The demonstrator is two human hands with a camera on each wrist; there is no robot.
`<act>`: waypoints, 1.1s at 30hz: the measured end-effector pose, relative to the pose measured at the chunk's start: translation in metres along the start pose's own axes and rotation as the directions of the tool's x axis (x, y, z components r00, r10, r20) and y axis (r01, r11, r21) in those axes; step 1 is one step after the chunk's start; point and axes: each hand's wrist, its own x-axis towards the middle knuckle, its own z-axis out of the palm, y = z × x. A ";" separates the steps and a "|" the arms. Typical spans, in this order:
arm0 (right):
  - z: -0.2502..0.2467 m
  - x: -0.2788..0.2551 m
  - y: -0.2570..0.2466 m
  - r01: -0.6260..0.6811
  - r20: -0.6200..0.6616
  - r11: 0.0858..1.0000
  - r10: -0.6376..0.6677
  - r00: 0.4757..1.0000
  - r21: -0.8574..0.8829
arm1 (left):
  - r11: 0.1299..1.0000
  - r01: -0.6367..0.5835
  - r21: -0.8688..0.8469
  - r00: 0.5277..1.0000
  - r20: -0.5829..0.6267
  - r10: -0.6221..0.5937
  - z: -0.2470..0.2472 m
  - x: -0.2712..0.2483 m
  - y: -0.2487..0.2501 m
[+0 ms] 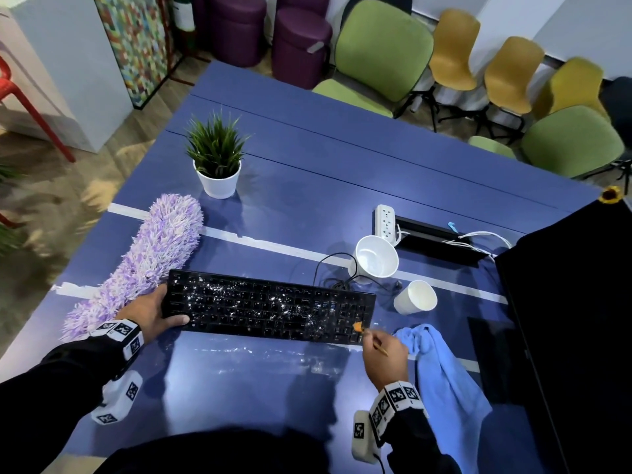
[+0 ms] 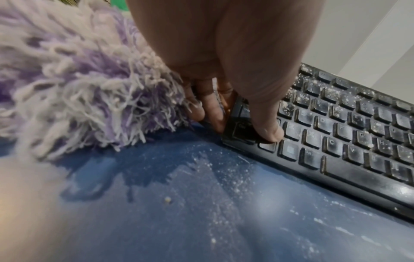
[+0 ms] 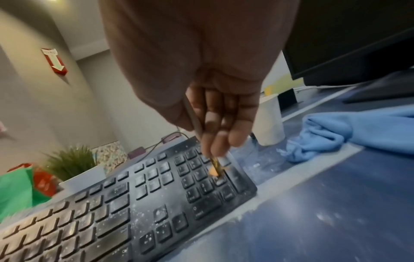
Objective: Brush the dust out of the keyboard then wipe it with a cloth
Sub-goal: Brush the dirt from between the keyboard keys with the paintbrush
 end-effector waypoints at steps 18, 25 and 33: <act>0.015 -0.020 -0.007 0.129 -0.007 0.985 -0.130 0.992 0.111 | 0.999 -0.004 0.049 1.000 -0.021 0.005 0.004 0.003 -0.004; 0.016 -0.023 -0.011 0.128 0.005 0.990 -0.128 0.992 0.060 | 0.999 -0.013 0.048 1.000 -0.020 0.014 0.004 0.002 -0.002; 0.019 -0.015 -0.015 0.073 0.071 0.997 -0.071 0.995 -0.033 | 1.000 -0.021 0.011 1.000 -0.020 0.021 0.003 0.003 -0.006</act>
